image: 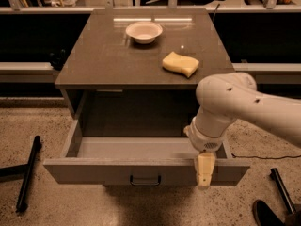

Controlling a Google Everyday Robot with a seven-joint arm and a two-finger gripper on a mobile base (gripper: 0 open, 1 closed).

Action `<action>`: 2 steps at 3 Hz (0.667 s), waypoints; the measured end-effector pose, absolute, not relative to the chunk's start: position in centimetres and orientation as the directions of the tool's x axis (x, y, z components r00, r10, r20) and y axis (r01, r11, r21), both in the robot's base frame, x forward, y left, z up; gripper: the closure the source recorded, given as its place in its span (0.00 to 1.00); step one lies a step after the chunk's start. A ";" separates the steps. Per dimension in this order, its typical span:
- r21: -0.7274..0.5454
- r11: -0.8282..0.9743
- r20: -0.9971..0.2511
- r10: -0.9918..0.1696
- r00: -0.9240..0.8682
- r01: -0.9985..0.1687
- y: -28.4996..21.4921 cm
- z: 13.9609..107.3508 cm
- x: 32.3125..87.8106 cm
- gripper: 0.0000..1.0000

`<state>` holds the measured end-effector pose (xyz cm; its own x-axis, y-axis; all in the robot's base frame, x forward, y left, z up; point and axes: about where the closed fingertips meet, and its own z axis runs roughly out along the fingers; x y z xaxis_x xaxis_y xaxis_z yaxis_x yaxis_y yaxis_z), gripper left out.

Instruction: Open top drawer

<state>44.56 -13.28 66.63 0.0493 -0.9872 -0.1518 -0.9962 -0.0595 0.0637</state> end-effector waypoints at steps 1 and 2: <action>-0.003 -0.060 -0.156 -0.986 0.060 -0.998 -14.1 69.6 45.4 0.00; -0.097 -0.072 -0.143 -0.986 0.085 -0.993 -14.4 74.4 46.0 0.00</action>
Offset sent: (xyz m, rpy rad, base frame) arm 0.0238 -0.0134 0.1482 -0.0071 -0.2934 0.0264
